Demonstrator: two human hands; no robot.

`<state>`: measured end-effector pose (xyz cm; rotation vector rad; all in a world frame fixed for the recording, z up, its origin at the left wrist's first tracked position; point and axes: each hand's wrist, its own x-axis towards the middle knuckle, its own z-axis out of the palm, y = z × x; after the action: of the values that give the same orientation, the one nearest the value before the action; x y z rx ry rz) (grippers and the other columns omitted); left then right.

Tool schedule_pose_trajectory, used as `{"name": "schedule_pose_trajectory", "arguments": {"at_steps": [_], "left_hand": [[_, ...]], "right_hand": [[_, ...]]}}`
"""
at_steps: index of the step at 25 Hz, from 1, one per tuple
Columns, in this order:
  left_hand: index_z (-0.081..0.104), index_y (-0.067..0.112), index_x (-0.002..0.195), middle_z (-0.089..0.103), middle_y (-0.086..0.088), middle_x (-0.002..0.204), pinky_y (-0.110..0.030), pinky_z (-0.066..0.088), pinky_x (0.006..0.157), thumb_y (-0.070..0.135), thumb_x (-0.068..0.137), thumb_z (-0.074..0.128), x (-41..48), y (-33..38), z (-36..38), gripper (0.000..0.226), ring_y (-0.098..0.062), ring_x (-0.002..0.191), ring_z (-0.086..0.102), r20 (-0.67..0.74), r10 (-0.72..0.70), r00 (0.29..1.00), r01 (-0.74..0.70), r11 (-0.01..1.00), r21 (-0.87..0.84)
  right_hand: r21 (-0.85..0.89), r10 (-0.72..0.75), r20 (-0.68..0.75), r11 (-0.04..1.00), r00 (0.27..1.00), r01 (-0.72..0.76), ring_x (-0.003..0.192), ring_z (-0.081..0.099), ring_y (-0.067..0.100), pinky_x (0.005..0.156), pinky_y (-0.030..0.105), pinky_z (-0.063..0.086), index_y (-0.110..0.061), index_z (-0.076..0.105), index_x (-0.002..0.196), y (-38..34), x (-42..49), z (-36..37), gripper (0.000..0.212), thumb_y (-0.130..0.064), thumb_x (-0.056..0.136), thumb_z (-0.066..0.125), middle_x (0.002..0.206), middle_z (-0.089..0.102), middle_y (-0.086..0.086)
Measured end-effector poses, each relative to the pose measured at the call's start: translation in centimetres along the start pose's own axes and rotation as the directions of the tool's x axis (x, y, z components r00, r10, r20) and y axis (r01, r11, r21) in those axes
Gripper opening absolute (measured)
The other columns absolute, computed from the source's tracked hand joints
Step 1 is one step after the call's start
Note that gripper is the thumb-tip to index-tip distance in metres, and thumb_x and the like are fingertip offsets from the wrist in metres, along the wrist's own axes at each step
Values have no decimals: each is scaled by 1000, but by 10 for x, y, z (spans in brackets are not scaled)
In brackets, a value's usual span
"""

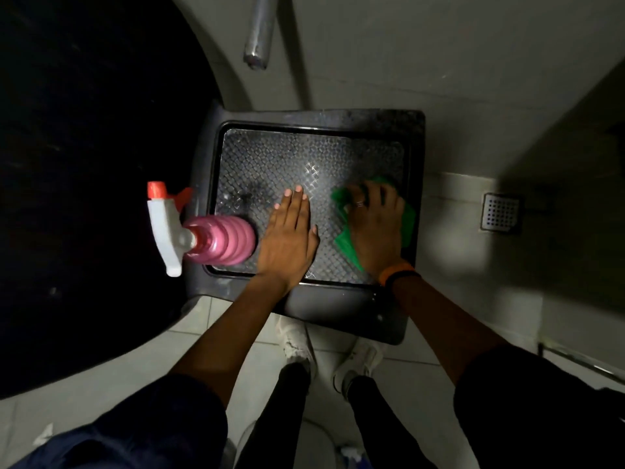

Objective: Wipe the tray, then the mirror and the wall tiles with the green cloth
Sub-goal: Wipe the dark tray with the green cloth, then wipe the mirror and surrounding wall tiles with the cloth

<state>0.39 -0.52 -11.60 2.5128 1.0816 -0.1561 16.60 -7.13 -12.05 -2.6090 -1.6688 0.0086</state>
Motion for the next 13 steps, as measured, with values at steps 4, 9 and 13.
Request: {"name": "schedule_pose_trajectory", "arguments": {"at_steps": [4, 9, 13], "left_hand": [[14, 0, 161, 7, -15, 173, -42, 5, 131, 29, 107, 32, 1, 11, -53, 63, -30, 160, 4, -24, 12, 1000, -13, 1000, -14], [23, -1, 159, 12, -17, 172, -45, 12, 131, 25, 103, 43, 4, 64, -169, 65, -30, 160, 8, -310, 108, 944, -120, 993, -18], [25, -2, 158, 20, -20, 170, -45, 14, 130, 26, 100, 47, 7, 149, -306, 68, -31, 159, 14, -581, 235, 779, -258, 965, 45]], "right_hand": [[80, -9, 216, 997, 976, -8, 120, 49, 41, 93, 51, 41, -9, 53, 134, 10, 28, -49, 36, -24, 101, 49, 134, 54, 20], [172, 70, -60, 983, 996, -59, 116, 56, 42, 94, 51, 46, -11, 56, 135, 21, 46, -187, 38, -22, 99, 54, 123, 61, 20], [252, 48, -401, 966, 915, 60, 105, 60, 35, 87, 46, 49, -15, 62, 128, 46, 54, -350, 34, -21, 95, 63, 116, 65, 12]]}}
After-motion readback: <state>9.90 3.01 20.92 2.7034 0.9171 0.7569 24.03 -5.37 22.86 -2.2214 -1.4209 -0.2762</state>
